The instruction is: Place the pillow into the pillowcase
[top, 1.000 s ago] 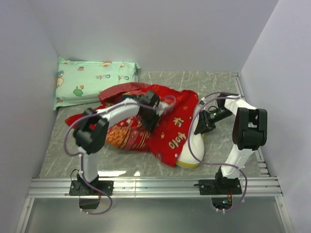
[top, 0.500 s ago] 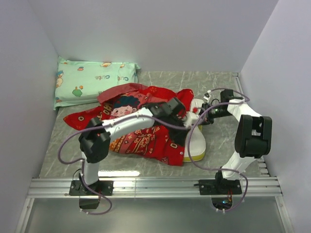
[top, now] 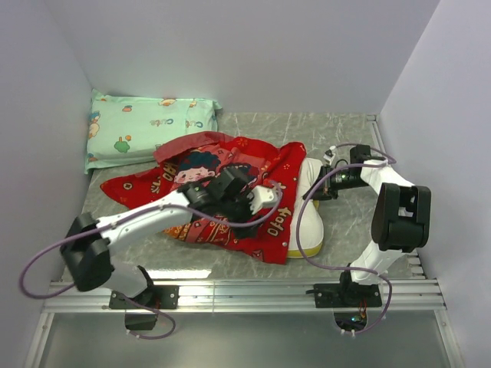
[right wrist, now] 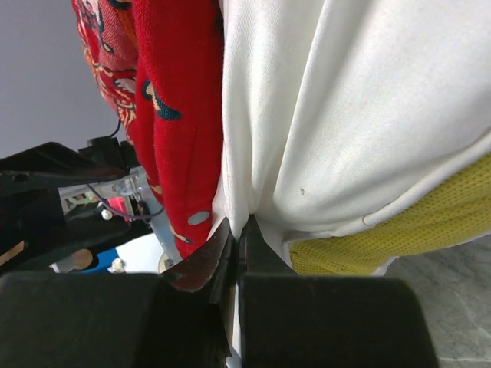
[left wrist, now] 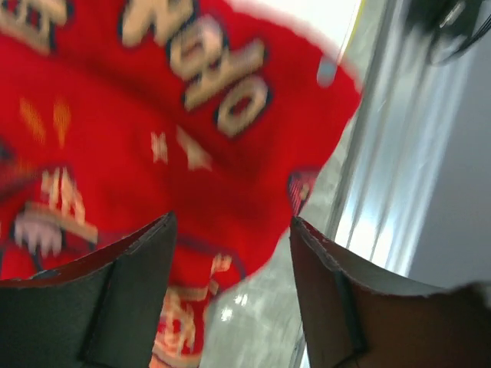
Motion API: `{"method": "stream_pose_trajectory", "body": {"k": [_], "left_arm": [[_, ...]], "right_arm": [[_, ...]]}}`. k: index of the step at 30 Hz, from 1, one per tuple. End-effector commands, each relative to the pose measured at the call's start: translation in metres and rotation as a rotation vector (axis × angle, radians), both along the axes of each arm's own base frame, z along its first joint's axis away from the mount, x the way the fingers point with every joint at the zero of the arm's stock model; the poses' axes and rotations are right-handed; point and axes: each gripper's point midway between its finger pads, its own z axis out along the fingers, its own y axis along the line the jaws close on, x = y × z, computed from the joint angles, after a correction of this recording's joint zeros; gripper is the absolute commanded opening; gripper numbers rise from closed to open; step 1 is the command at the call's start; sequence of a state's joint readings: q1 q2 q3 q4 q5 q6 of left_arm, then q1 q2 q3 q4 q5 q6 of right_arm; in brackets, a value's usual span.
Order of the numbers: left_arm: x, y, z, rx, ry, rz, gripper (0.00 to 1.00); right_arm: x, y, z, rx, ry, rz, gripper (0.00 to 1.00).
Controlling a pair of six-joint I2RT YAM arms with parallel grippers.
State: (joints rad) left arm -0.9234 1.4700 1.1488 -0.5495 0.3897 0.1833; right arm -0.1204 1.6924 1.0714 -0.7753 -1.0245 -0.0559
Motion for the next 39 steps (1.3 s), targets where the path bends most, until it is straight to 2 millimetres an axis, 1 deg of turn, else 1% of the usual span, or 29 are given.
{"method": "stream_pose_trajectory", "body": {"k": [1, 3, 4, 5, 8, 10, 11, 12, 13, 14, 15, 17, 18, 19, 20, 21, 23, 25, 26, 29, 31, 32, 33, 34, 35, 36, 37, 38, 39], "left_arm": [[0.004, 0.033, -0.036, 0.135, -0.095, 0.032, 0.65], [0.002, 0.034, -0.053, 0.154, -0.051, 0.066, 0.65], [0.003, 0.032, -0.057, 0.159, -0.039, 0.079, 0.64], [0.006, 0.027, -0.068, 0.173, -0.021, 0.093, 0.63], [0.015, 0.006, -0.073, 0.149, 0.015, 0.122, 0.61], [0.015, -0.004, -0.071, 0.124, 0.031, 0.104, 0.53], [0.011, -0.014, -0.065, 0.084, 0.053, 0.07, 0.47], [0.005, -0.021, -0.058, 0.053, 0.062, 0.04, 0.32], [-0.002, -0.028, -0.049, 0.019, 0.071, 0.001, 0.26], [-0.014, -0.043, -0.028, -0.059, 0.093, -0.077, 0.2], [-0.026, -0.054, -0.016, -0.095, 0.092, -0.126, 0.14], [-0.038, -0.073, 0.006, -0.159, 0.102, -0.187, 0.11], [-0.045, -0.09, 0.028, -0.219, 0.104, -0.237, 0.11], [-0.048, -0.099, 0.035, -0.238, 0.111, -0.255, 0.12], [-0.047, -0.113, 0.042, -0.25, 0.117, -0.269, 0.12], [-0.052, -0.119, 0.042, -0.246, 0.131, -0.285, 0.13], [-0.05, -0.128, 0.032, -0.226, 0.154, -0.287, 0.13], [-0.049, -0.13, 0.029, -0.224, 0.158, -0.293, 0.12], [-0.049, -0.131, 0.031, -0.237, 0.149, -0.301, 0.13], [-0.052, -0.133, 0.037, -0.273, 0.145, -0.304, 0.21], [-0.05, -0.127, 0.028, -0.24, 0.143, -0.281, 0.25], [-0.052, -0.117, 0.015, -0.197, 0.156, -0.274, 0.28], [-0.049, -0.112, 0.009, -0.175, 0.146, -0.258, 0.38], [-0.046, -0.105, 0.007, -0.162, 0.136, -0.238, 0.44], [-0.043, -0.092, 0.01, -0.159, 0.116, -0.203, 0.49], [-0.028, -0.079, 0.014, -0.166, 0.108, -0.16, 0.58], [-0.023, -0.068, 0.018, -0.169, 0.108, -0.136, 0.62], [-0.018, -0.05, 0.026, -0.173, 0.093, -0.097, 0.65], [-0.003, -0.026, 0.023, -0.142, 0.109, -0.034, 0.67]], "right_arm": [[-0.004, 0.008, 0.014, 0.076, -0.018, 0.011, 0.0], [-0.007, 0.009, 0.011, 0.078, -0.005, 0.012, 0.0], [-0.008, 0.009, 0.011, 0.081, -0.003, 0.016, 0.0], [-0.01, 0.009, 0.01, 0.083, 0.002, 0.018, 0.0], [-0.012, 0.01, 0.01, 0.09, 0.004, 0.019, 0.0], [-0.013, 0.01, 0.01, 0.095, 0.012, 0.017, 0.0], [-0.014, 0.011, 0.01, 0.102, 0.018, 0.017, 0.0], [-0.015, 0.012, 0.01, 0.111, 0.021, 0.017, 0.0], [-0.015, 0.013, 0.01, 0.12, 0.023, 0.016, 0.0], [-0.015, 0.014, 0.011, 0.127, 0.024, 0.012, 0.0], [-0.015, 0.015, 0.011, 0.148, 0.034, 0.001, 0.0], [-0.016, 0.016, 0.011, 0.158, 0.026, 0.0, 0.0], [-0.018, 0.017, 0.011, 0.167, 0.051, -0.015, 0.0], [-0.017, 0.018, 0.012, 0.17, 0.052, -0.023, 0.0], [-0.017, 0.018, 0.012, 0.169, 0.05, -0.024, 0.0], [-0.018, 0.018, 0.012, 0.17, 0.052, -0.024, 0.0], [-0.017, 0.016, 0.014, 0.173, 0.047, -0.03, 0.0], [-0.017, 0.015, 0.014, 0.174, 0.05, -0.042, 0.0], [-0.016, 0.014, 0.014, 0.169, 0.046, -0.049, 0.0], [-0.015, 0.009, 0.009, 0.166, 0.061, -0.078, 0.0], [-0.013, 0.004, 0.007, 0.163, 0.06, -0.094, 0.0], [-0.013, 0.003, 0.006, 0.164, 0.066, -0.097, 0.0], [-0.011, 0.002, 0.006, 0.16, 0.058, -0.097, 0.0], [-0.012, 0.001, 0.005, 0.158, 0.064, -0.097, 0.0], [-0.013, 0.001, 0.006, 0.155, 0.058, -0.091, 0.0], [-0.013, 0.0, 0.006, 0.142, 0.032, -0.076, 0.0], [-0.014, -0.002, 0.008, 0.133, 0.03, -0.074, 0.0], [-0.011, -0.004, 0.012, 0.115, 0.0, -0.061, 0.0], [-0.008, -0.011, 0.008, 0.045, -0.064, -0.029, 0.03]]}}
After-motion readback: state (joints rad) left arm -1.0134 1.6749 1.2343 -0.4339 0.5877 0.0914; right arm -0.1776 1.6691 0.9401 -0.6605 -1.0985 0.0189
